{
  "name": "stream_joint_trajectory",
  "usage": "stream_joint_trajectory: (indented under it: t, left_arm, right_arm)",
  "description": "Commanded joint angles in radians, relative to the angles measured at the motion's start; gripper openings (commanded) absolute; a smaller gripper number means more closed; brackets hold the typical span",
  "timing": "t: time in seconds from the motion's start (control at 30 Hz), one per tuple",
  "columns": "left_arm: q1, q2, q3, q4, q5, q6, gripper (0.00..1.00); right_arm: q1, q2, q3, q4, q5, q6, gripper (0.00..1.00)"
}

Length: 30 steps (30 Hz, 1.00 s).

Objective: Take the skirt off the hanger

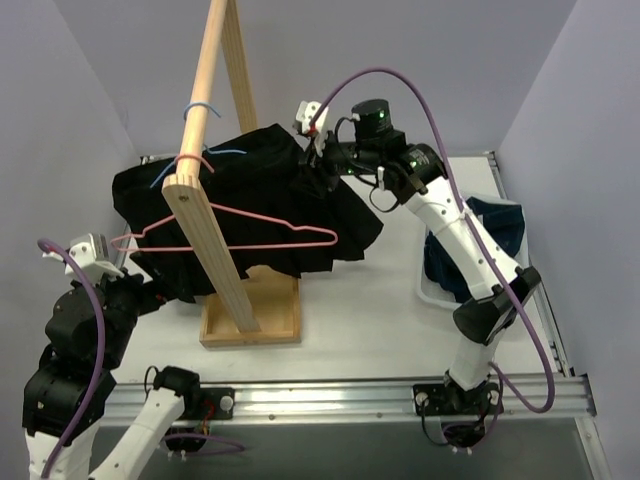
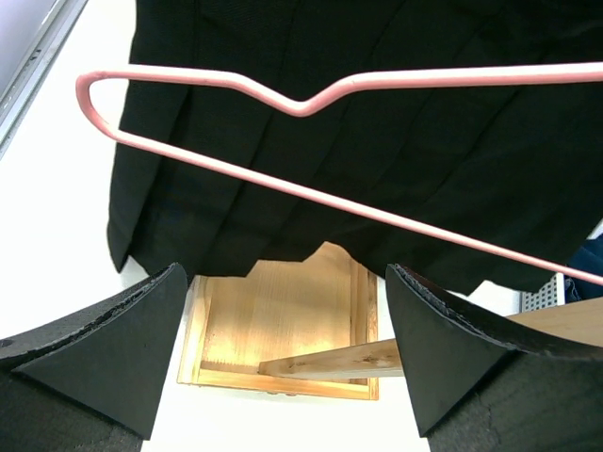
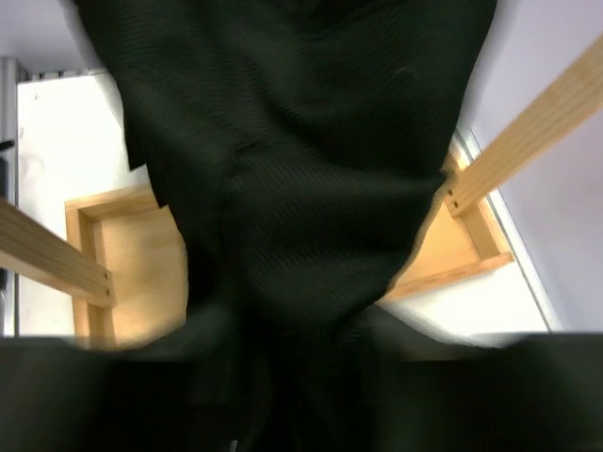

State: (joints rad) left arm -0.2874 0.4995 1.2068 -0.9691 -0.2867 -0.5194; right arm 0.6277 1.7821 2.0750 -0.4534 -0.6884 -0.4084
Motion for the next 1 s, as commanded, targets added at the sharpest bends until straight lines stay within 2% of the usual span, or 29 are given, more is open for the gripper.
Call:
stream_joint_trajectory:
  t: [0.0, 0.03, 0.23, 0.47, 0.77, 0.97]
  left_arm:
    - [-0.002, 0.013, 0.023, 0.038, 0.004, 0.004, 0.95]
    - [-0.002, 0.013, 0.023, 0.038, 0.004, 0.004, 0.95]
    - [-0.002, 0.019, 0.025, 0.038, 0.003, 0.009, 0.95]
    - [-0.002, 0.027, 0.034, 0.03, 0.001, 0.007, 0.95]
    - [-0.002, 0.031, 0.056, 0.03, 0.007, -0.005, 0.95]
    - [-0.002, 0.043, 0.132, 0.04, -0.005, 0.004, 0.96]
  right_arm:
    - [-0.006, 0.011, 0.057, 0.01, -0.089, -0.024, 0.12]
    - [-0.006, 0.013, 0.062, 0.01, -0.095, -0.029, 0.0]
    - [-0.006, 0.0, 0.053, 0.062, -0.155, -0.027, 0.0]
    - [-0.005, -0.055, 0.008, 0.297, -0.221, 0.089, 0.0]
    - [0.047, 0.066, 0.227, 0.236, -0.258, 0.121, 0.0]
    - [0.078, 0.117, 0.229, 0.265, -0.247, 0.157, 0.0]
